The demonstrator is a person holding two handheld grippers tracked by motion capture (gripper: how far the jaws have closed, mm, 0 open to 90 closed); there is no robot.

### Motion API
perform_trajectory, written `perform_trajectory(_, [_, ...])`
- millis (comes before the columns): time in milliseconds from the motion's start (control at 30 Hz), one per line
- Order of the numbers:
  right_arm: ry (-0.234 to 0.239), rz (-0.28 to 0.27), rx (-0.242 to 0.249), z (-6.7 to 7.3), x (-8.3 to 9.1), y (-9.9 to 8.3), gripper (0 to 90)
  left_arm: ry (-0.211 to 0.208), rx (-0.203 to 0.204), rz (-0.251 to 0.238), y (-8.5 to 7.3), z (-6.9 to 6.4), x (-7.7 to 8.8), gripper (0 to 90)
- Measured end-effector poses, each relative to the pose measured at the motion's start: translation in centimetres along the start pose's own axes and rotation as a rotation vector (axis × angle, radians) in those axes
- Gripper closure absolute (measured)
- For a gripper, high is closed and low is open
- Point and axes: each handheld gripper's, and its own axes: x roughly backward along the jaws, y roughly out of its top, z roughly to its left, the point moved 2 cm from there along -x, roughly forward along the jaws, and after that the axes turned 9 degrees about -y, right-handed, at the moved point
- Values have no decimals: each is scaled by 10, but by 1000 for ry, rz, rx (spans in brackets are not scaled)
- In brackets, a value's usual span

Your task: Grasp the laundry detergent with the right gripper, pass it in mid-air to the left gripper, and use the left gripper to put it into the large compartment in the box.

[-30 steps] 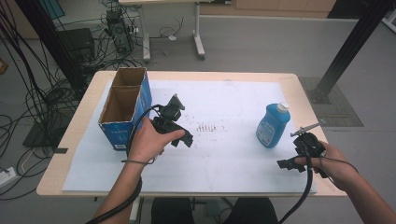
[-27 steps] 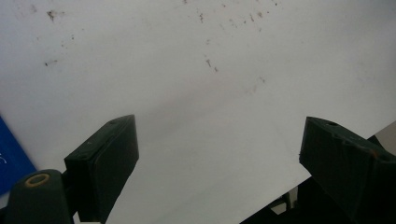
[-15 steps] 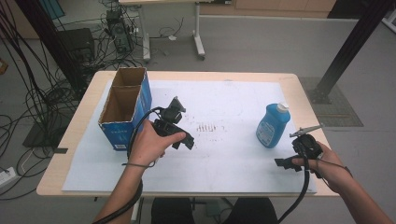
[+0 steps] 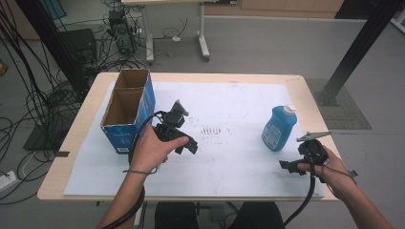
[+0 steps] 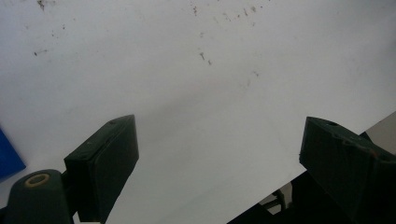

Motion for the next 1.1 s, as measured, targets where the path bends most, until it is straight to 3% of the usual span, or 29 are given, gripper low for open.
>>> perform_trajectory(967, [43, -258, -28, 0, -18, -11, 38, 17, -6, 10, -6, -5, 3, 121])
perform_trajectory(1100, [45, -272, -46, 0, -21, -12, 36, 18, -5, 13, -6, -4, 2, 120])
